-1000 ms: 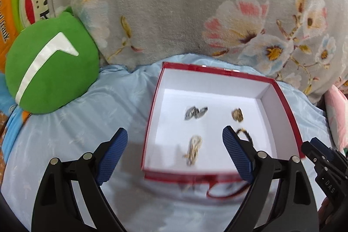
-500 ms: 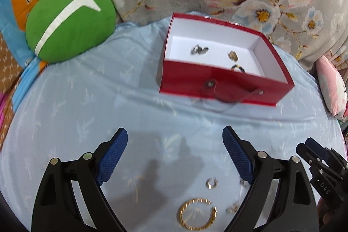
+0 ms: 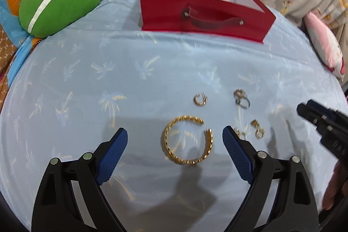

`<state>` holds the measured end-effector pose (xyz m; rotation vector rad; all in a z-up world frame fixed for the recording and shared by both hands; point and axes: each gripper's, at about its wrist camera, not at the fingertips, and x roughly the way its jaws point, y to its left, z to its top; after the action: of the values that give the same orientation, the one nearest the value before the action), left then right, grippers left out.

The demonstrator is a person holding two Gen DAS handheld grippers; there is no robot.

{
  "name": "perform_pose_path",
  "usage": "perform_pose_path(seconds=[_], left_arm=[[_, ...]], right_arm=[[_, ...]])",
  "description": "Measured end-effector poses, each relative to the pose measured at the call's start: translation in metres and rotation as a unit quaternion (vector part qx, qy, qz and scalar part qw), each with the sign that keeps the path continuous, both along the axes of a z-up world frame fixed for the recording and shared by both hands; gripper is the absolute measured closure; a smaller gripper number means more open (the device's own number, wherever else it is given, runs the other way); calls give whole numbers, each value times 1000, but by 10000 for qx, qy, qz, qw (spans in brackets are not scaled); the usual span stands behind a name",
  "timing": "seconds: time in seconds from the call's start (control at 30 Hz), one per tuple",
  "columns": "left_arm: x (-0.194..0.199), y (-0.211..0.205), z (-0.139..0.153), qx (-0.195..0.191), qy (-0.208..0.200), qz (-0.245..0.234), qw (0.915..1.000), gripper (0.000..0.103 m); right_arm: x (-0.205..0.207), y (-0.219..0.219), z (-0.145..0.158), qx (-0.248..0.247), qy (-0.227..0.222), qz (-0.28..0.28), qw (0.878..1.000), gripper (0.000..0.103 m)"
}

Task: Organize jewelry
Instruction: 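Withdraw both tools from the box back over the remaining jewelry, then close the left tool on the twisted gold bangle while the right tool grasps the silver ring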

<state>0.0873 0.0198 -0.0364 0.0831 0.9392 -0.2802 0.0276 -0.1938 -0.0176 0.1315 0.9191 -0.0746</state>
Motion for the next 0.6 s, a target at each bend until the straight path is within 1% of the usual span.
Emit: perform_pose_path(seconds=[0.13,0.3,0.37,0.5,0.53,0.6], left_arm=[[-3,-3,-13,97,58,-49,9999,17],[-1,-6,-27,-8,233,-110,9997,19],[-4,-8,-28,74,116,-136,9998,22],[-6,-10,-27,193,-50,-137,9997,36],[-7,-9,-27,185,-75,-139,9997,42],[-7,-8,-25,151,-109,-160,9997,50]], right_arm=[[-4,2,0,9,15,28,10000,65],[-6,6,0,51,42,96,9999,65],[-7,9,0,52,43,118,9999,65],[-8,11,0,65,48,144,9999,65],[-8,11,0,69,54,150,9998,65],[-7,13,0,85,68,156,9998,65]])
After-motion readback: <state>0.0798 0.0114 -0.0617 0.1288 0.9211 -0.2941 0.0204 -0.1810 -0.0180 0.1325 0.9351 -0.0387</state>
